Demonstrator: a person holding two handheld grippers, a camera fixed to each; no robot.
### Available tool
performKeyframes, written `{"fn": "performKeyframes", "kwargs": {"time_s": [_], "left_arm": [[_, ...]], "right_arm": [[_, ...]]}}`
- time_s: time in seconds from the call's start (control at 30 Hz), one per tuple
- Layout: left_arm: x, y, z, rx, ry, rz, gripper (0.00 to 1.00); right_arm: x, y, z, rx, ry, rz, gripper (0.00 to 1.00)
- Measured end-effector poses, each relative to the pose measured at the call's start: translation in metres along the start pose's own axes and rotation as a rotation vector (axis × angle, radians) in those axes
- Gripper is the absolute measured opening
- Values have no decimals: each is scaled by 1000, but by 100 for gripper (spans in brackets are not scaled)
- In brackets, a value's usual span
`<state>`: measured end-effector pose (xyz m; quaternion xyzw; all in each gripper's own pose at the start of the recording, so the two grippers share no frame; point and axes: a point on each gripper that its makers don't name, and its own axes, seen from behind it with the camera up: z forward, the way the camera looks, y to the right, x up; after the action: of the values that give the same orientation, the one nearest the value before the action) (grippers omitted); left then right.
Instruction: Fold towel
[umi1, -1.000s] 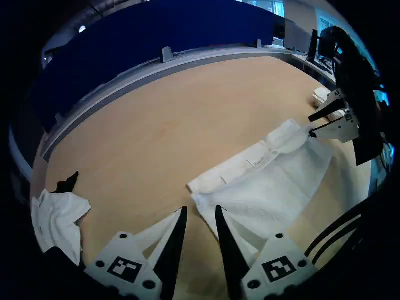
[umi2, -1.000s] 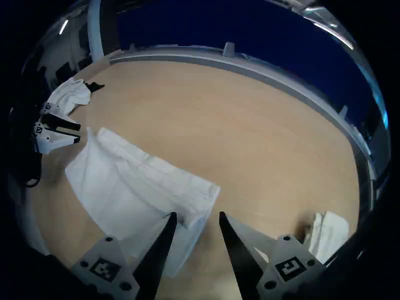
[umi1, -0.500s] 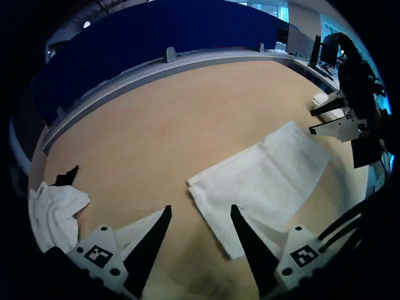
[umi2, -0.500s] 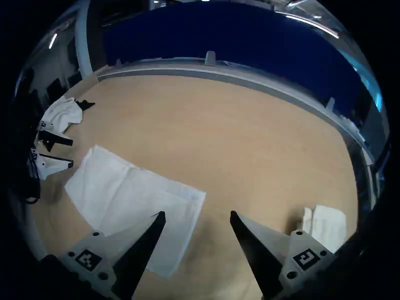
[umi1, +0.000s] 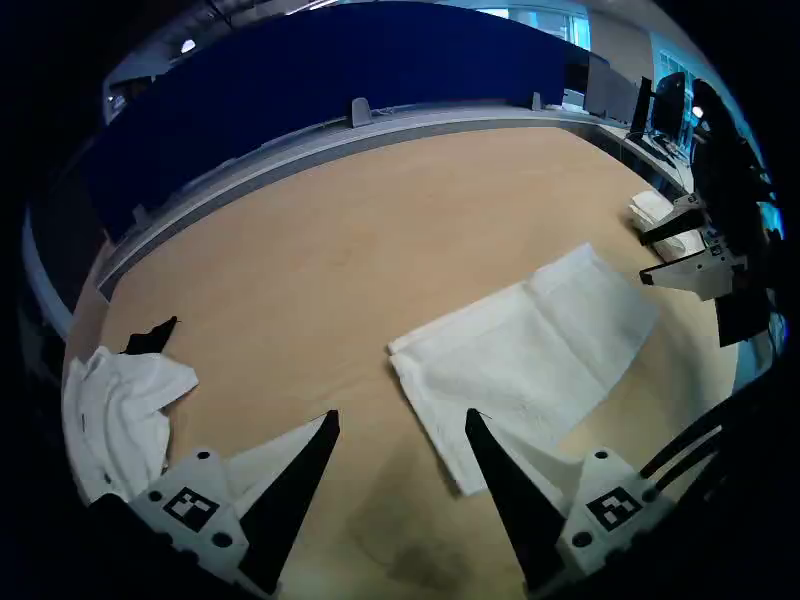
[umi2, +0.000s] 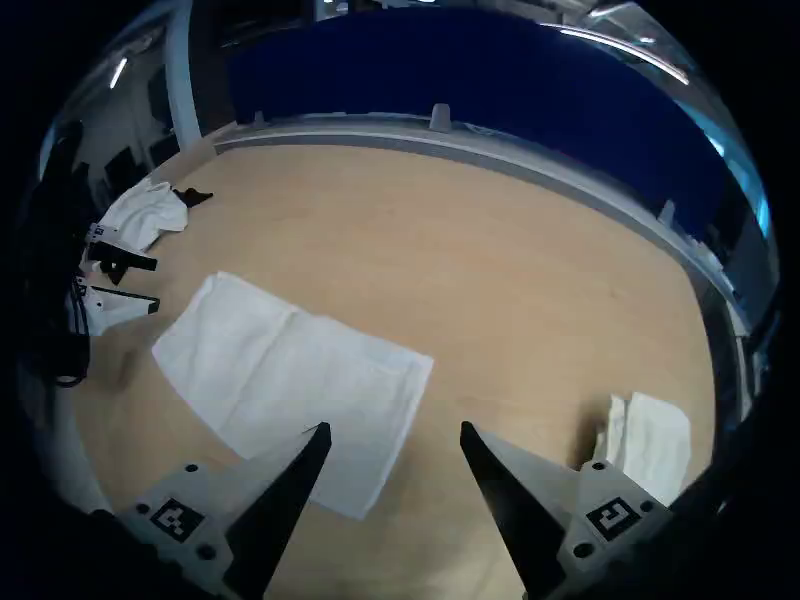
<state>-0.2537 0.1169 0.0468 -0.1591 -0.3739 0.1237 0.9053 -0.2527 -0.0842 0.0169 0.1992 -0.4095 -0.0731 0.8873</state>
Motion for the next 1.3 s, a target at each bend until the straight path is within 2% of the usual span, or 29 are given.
{"fn": "performKeyframes", "kwargs": {"time_s": [0.33,0.53,0.83,1.1,1.3], "left_arm": [[-22,-2,-26,28,-1,-22,94],[-31,-10,-42,63,6,-58,94],[-62,-24,-76,136,2,-127,94],[-99,-31,-110,196,-8,-212,94],[-123,-36,-131,233,-18,-271,94]], "right_arm": [[-15,-10,-14,25,-6,-19,100],[-23,-17,-18,63,-22,-68,100],[-34,-29,-20,121,-58,-166,100],[-44,-36,-17,160,-97,-236,100],[-51,-35,-13,165,-125,-261,93]]}}
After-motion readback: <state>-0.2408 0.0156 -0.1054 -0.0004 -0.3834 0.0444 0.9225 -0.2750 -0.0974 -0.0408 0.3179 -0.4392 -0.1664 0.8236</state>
